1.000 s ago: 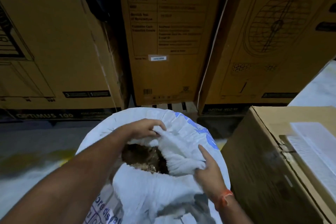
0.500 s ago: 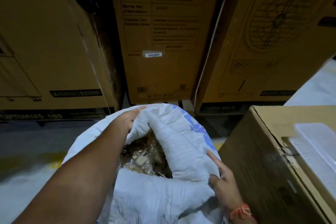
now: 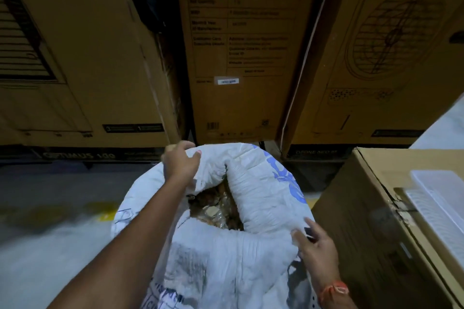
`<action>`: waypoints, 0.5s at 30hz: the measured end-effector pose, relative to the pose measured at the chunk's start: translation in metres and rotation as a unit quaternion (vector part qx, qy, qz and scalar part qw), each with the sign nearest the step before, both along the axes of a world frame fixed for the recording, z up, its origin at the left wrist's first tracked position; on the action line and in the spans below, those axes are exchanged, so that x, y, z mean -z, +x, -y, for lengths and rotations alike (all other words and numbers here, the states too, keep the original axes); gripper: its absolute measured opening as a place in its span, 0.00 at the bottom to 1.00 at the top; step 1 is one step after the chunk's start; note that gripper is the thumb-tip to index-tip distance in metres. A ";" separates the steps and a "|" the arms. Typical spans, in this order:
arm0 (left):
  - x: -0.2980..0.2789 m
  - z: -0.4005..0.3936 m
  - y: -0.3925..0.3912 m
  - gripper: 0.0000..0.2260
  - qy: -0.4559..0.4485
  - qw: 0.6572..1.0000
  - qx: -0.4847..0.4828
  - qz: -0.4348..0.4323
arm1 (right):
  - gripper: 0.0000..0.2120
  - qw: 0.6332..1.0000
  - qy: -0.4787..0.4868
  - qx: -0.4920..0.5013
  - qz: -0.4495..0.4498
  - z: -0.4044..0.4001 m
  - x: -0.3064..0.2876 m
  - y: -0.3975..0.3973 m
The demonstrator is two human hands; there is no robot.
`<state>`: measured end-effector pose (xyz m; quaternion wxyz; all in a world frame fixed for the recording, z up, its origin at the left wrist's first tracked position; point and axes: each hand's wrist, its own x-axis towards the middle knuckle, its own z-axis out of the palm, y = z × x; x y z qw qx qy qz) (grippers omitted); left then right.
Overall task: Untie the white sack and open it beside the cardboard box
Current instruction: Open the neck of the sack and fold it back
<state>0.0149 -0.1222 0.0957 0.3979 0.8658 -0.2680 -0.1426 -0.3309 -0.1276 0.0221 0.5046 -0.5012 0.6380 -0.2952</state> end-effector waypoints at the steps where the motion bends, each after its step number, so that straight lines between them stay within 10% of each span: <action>1: -0.009 -0.022 -0.008 0.14 -0.014 0.997 -0.065 0.048 | 0.26 0.996 -0.001 0.026 -0.083 -0.007 -0.007 0.003; 3: -0.019 -0.064 -0.023 0.23 -0.020 0.984 -0.173 0.042 | 0.36 0.984 0.010 0.087 -0.155 -0.029 -0.021 0.012; 6: -0.015 -0.108 -0.050 0.42 0.035 0.961 -0.247 -0.122 | 0.52 0.980 0.134 0.140 -0.036 -0.058 -0.030 0.034; 10: 0.003 -0.125 -0.078 0.52 0.061 0.907 -0.253 -0.331 | 0.39 0.903 0.365 0.113 0.195 -0.073 -0.030 0.080; 15: 0.023 -0.132 -0.078 0.14 -0.033 0.810 -0.203 -0.549 | 0.10 0.867 0.407 0.092 0.271 -0.066 -0.033 0.104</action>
